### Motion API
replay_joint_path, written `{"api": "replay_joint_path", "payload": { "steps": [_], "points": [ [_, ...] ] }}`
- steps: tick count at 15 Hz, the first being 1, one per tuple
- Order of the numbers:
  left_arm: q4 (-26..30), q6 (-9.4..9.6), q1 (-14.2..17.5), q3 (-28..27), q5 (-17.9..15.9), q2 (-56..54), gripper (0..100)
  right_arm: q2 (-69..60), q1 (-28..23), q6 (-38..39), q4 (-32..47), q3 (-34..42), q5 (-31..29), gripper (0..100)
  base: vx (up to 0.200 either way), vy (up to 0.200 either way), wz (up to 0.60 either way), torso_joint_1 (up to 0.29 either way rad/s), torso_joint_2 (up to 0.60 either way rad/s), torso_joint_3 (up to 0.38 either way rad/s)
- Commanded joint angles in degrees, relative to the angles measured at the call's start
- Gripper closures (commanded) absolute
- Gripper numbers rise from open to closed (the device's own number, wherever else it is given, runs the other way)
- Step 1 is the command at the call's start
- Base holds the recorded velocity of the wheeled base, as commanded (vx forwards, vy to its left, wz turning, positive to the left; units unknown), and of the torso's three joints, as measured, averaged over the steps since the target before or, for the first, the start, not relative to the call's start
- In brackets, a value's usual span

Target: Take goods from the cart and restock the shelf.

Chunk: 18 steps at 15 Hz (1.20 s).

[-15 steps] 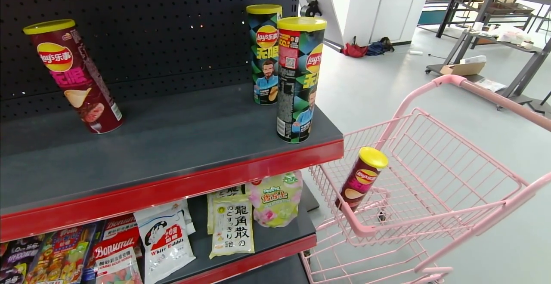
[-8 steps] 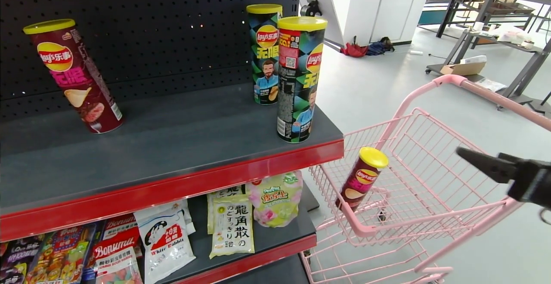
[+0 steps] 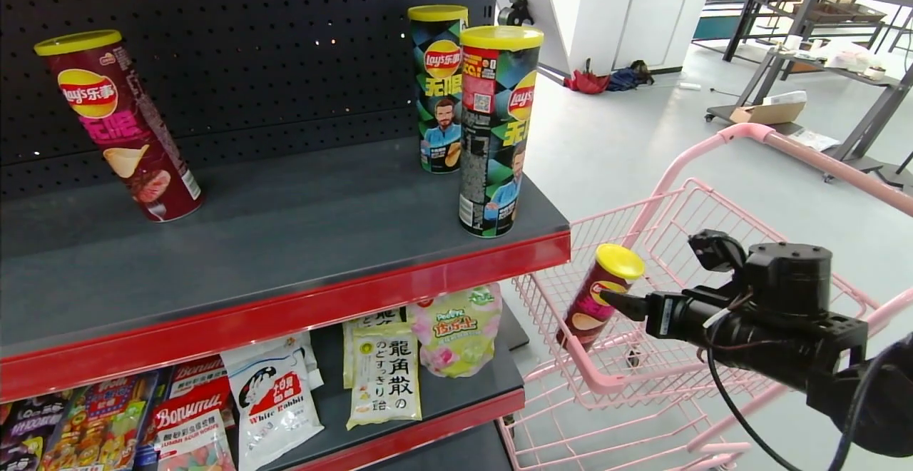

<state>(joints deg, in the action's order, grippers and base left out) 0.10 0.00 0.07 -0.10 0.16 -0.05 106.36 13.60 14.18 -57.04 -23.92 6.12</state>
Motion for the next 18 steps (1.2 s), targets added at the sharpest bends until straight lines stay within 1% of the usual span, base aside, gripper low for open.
{"api": "replay_joint_path", "payload": {
  "steps": [1,2,5,6,8,10,15,16,18],
  "points": [
    [0.0,0.0,0.0,0.0,0.0,0.0,0,5.9,0.2,-0.3,-0.2,-0.9,-0.1,0,0.0,0.0,0.0,0.0,0.0,0.0],
    [0.0,0.0,0.0,0.0,0.0,0.0,0,7.4,0.1,-0.4,-0.7,-1.5,-0.1,0,0.0,0.0,0.0,0.0,0.0,0.0],
    [0.0,0.0,0.0,0.0,0.1,0.0,0,14.0,0.3,-0.6,-8.3,-4.8,-1.5,0,0.0,0.0,0.0,0.0,0.0,0.0],
    [0.0,0.0,0.0,0.0,0.1,0.0,0,15.3,0.5,-0.6,-9.1,-5.1,-2.0,0,0.0,0.0,0.0,0.0,0.0,0.0],
    [0.0,0.0,0.0,0.0,0.1,0.0,0,17.3,0.8,-1.0,-9.6,-6.4,-2.4,0,0.0,0.0,0.0,0.0,0.0,0.0],
    [0.0,0.09,0.0,0.0,0.3,0.0,0,19.5,0.9,-1.0,-9.6,-10.4,-4.4,0,0.0,0.0,0.0,0.0,0.0,0.0],
    [0.0,0.09,0.0,0.0,0.3,0.0,0,21.4,0.8,-1.0,-9.6,-13.3,-4.9,0,0.0,0.0,0.0,0.0,0.0,0.0],
    [0.0,0.09,0.0,0.0,0.3,0.0,0,22.1,0.9,-1.0,-9.6,-14.1,-6.3,100,0.0,0.0,0.0,0.0,0.0,0.0],
    [0.0,0.09,0.0,0.0,0.3,0.0,0,22.6,0.9,-0.6,-9.7,-14.7,-6.9,100,0.0,0.0,0.0,0.0,0.0,0.0]
  ]
}}
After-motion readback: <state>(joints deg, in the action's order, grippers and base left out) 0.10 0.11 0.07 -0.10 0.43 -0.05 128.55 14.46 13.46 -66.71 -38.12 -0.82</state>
